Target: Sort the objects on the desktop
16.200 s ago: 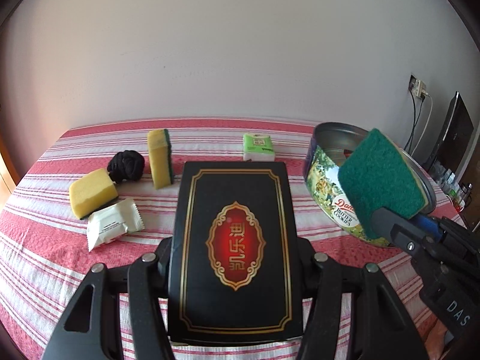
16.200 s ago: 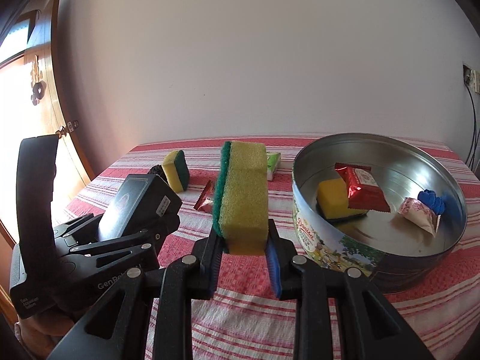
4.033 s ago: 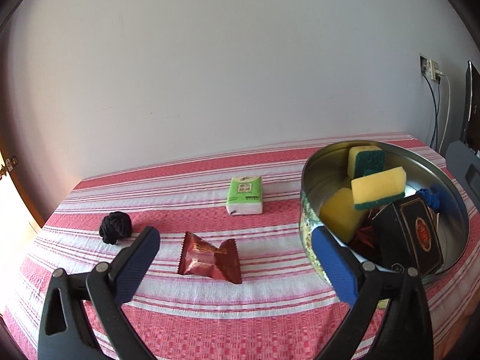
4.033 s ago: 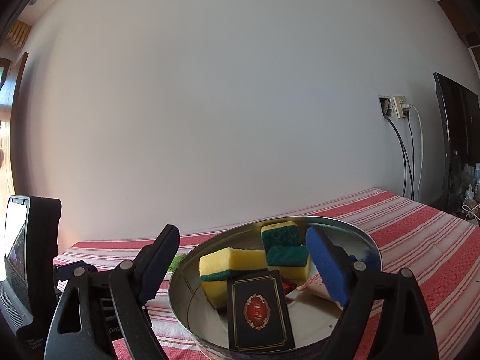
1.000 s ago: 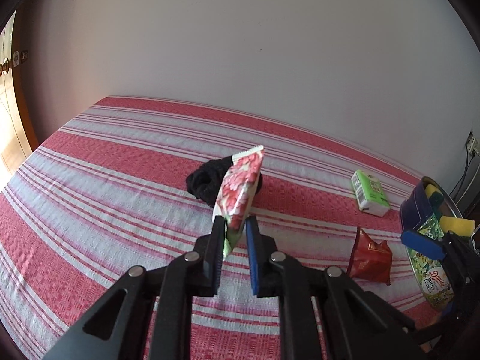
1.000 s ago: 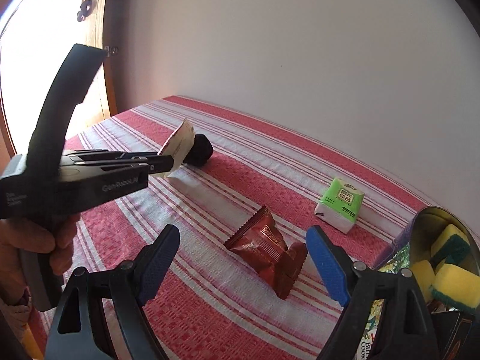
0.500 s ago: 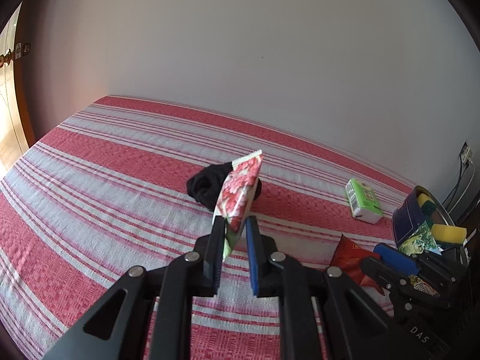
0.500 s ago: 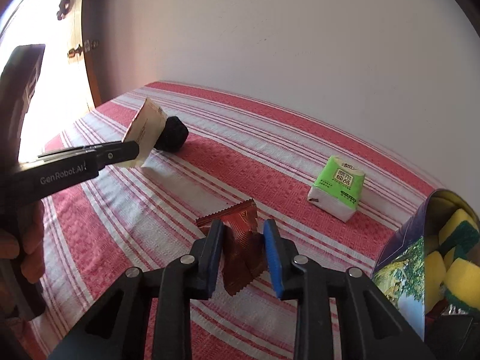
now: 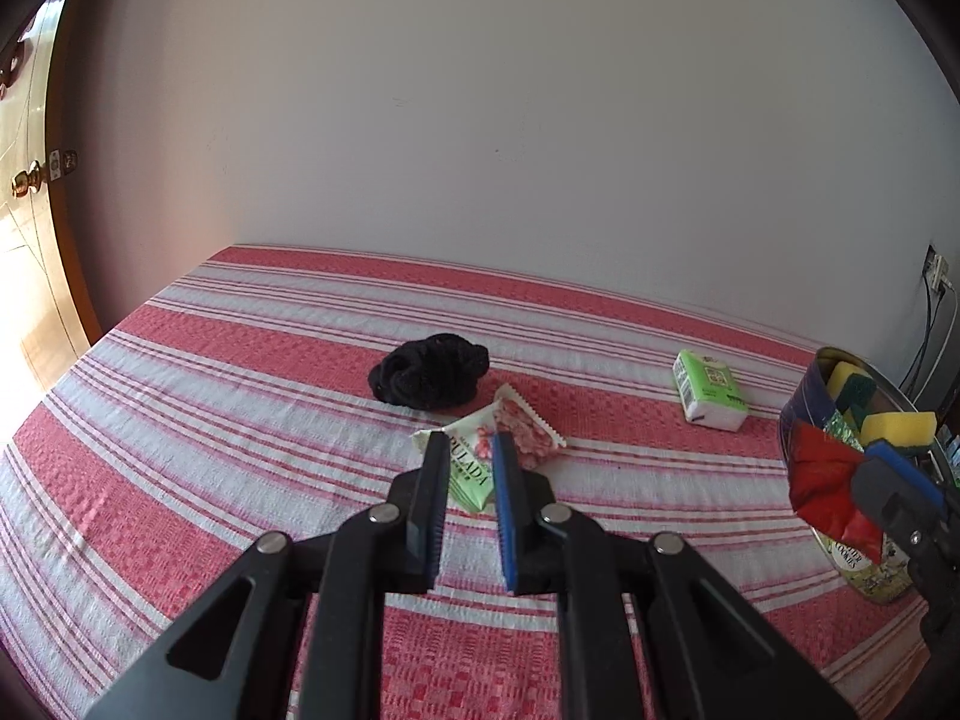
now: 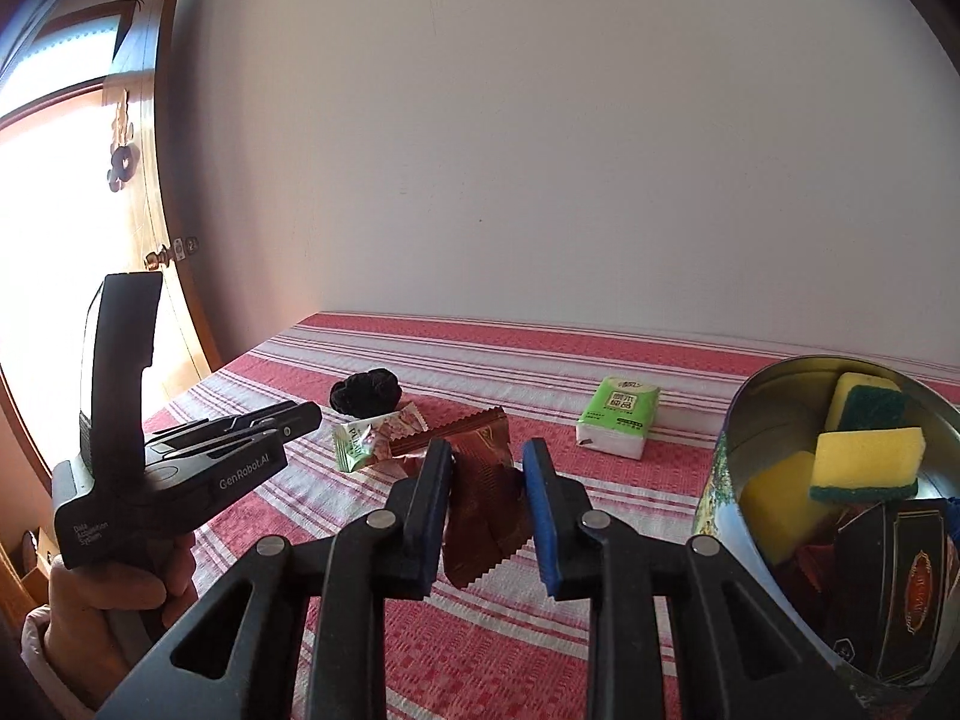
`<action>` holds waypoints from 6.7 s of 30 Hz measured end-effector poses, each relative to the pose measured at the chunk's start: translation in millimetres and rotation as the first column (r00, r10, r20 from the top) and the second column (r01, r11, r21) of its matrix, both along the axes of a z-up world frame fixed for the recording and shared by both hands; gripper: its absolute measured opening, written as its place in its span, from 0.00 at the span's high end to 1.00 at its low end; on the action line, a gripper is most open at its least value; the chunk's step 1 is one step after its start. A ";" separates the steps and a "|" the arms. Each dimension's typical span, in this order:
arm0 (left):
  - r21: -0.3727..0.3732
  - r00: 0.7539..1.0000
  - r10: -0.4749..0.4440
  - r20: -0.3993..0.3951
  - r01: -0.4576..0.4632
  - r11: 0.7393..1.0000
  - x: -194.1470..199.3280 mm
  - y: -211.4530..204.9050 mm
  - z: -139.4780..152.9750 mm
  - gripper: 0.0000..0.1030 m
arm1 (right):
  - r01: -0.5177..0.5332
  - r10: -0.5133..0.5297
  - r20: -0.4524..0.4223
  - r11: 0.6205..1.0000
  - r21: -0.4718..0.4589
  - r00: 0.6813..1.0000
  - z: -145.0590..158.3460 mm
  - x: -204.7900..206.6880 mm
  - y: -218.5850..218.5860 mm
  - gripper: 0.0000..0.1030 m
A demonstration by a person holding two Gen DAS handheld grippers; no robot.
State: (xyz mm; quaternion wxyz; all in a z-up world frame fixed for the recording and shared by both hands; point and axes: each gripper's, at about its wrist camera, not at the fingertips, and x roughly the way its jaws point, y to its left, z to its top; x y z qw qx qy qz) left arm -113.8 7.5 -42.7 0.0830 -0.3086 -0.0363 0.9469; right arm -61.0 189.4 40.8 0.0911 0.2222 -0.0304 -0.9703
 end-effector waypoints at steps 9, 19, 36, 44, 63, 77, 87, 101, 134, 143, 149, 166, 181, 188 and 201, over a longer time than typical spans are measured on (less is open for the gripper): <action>-0.354 0.992 -0.056 0.114 0.093 0.930 -45.8 40.5 -10.9 0.23 | -0.006 0.007 -0.012 1.000 0.018 1.000 4.7 13.1 -4.0 0.74; -0.259 0.939 -0.160 0.304 0.243 0.935 -104.8 41.9 -34.9 0.17 | -0.007 0.007 0.002 1.000 -0.008 1.000 2.7 10.4 3.0 0.74; -0.101 0.994 -0.084 0.063 0.090 0.991 -5.2 35.2 4.4 0.59 | 0.052 -0.051 0.005 0.997 -0.061 0.999 -3.2 16.9 13.5 0.74; -0.153 0.998 -0.063 -0.019 0.059 0.986 28.9 50.9 21.5 0.59 | 0.094 -0.095 -0.019 0.994 -0.056 0.995 0.9 42.0 31.7 0.74; -0.154 0.987 -0.145 -0.062 0.134 0.979 73.4 105.0 31.2 0.59 | 0.166 -0.171 -0.082 0.984 -0.060 0.982 15.9 88.7 60.8 0.73; -0.173 0.982 -0.176 -0.073 0.161 0.972 81.9 122.5 33.8 0.59 | 0.196 -0.204 -0.090 0.976 -0.090 0.975 17.9 96.0 79.6 0.73; -0.187 0.978 -0.195 -0.070 0.179 0.966 82.0 126.9 33.2 0.59 | 0.192 -0.201 -0.098 0.976 -0.102 0.975 25.6 106.8 79.6 0.73; -0.181 0.970 -0.234 -0.072 0.218 0.959 86.2 135.2 36.1 0.59 | 0.228 -0.240 -0.114 0.967 -0.115 0.964 32.0 116.0 97.9 0.73; -0.184 0.898 -0.427 -0.111 0.404 0.896 85.9 234.9 55.1 0.59 | 0.447 -0.452 -0.193 0.892 -0.067 0.871 56.5 124.3 191.2 0.73; -0.202 0.915 -0.392 -0.098 0.367 0.908 73.6 263.2 55.9 0.59 | 0.469 -0.464 -0.185 0.883 -0.019 0.866 58.7 91.3 224.3 0.73; -0.162 0.922 -0.382 -0.059 0.369 0.915 61.1 277.3 56.1 0.58 | 0.472 -0.467 -0.149 0.882 0.000 0.872 50.2 70.1 242.5 0.73; -0.276 0.925 -0.375 -0.063 0.345 0.897 57.0 308.9 46.2 0.02 | 0.511 -0.513 -0.056 0.858 -0.045 0.857 30.2 43.9 263.7 0.33; -0.225 0.929 -0.366 -0.050 0.347 0.910 61.2 284.3 51.7 0.02 | 0.507 -0.513 -0.072 0.857 -0.088 0.855 37.1 60.7 244.1 0.33; -0.204 0.932 -0.359 -0.055 0.342 0.917 65.8 259.0 50.7 0.02 | 0.498 -0.506 -0.093 0.862 -0.094 0.858 40.1 71.7 220.7 0.33; -0.198 0.955 -0.289 -0.070 0.271 0.942 73.1 182.9 42.9 0.02 | 0.425 -0.431 -0.117 0.902 -0.076 0.895 33.3 83.3 154.3 0.33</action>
